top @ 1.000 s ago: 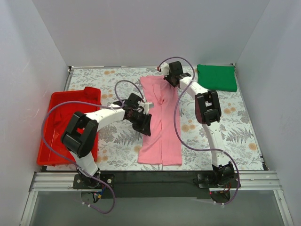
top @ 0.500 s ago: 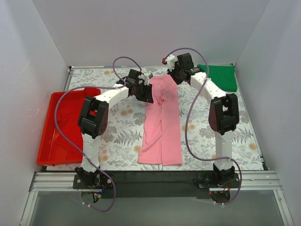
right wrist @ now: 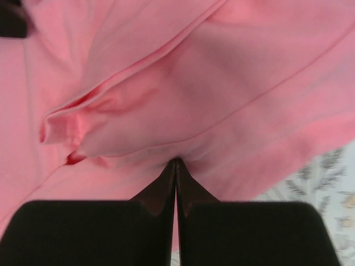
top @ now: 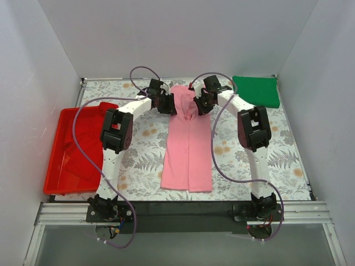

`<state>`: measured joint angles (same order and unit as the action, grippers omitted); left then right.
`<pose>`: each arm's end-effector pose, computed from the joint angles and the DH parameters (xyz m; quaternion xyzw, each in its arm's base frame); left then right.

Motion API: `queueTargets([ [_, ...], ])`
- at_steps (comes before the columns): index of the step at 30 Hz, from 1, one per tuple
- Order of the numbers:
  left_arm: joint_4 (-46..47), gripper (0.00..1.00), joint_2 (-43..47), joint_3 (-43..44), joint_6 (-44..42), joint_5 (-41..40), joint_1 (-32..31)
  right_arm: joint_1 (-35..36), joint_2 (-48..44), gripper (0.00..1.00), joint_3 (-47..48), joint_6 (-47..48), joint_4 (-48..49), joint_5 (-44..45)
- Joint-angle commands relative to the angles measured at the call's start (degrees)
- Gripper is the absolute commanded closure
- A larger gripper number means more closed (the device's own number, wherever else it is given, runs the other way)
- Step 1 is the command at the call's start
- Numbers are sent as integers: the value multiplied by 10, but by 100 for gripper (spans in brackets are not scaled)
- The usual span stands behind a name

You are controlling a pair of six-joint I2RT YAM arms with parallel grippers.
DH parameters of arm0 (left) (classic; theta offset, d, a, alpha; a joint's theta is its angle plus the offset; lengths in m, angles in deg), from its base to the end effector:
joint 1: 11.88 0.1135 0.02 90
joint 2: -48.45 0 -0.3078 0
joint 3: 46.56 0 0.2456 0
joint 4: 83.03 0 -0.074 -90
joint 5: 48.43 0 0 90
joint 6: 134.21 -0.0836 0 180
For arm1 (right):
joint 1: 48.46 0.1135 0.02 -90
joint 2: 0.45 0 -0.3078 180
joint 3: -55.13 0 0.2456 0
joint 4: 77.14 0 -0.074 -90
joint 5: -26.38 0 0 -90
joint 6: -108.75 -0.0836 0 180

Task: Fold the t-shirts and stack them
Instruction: Fold the tshirt

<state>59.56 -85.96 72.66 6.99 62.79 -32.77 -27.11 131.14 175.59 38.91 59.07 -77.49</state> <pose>0.5168 -0.2296 0.1483 -0.1864 0.9141 -0.3264 0.1522 0.5091 0.2205 0.1693 -0.3695 0.8722 0.1182 0.2980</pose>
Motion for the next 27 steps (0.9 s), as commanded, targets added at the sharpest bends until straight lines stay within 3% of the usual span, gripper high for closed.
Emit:
queueTargets([
  [1, 16, 73, -9, 23, 36, -14, 19, -3, 54, 96, 76, -21, -6, 28],
  [5, 30, 72, -13, 16, 51, -16, 22, -2, 127, 97, 169, -13, -12, 85],
  [11, 32, 71, -42, 46, 56, -12, 36, -1, 140, 93, 200, 4, 5, 105],
  [16, 41, 61, -17, 64, 42, 51, 40, -1, 93, 67, 200, 23, 15, 82],
  [18, 50, 47, 19, 72, 32, 72, 40, -2, 62, 58, 194, 39, 20, 68],
  [19, 51, 45, 31, 86, 30, 78, 40, -1, 24, 54, 188, 43, 22, 58],
  [20, 50, 37, 58, 93, 19, 79, 40, -2, 4, 44, 183, 46, 31, 53],
  [24, 51, 18, 141, 99, -27, 86, 40, -2, -126, 36, 147, 74, 43, 11],
  [27, 71, 17, 229, 54, -60, 106, 41, 0, -189, 26, 116, 76, 52, -1],
])
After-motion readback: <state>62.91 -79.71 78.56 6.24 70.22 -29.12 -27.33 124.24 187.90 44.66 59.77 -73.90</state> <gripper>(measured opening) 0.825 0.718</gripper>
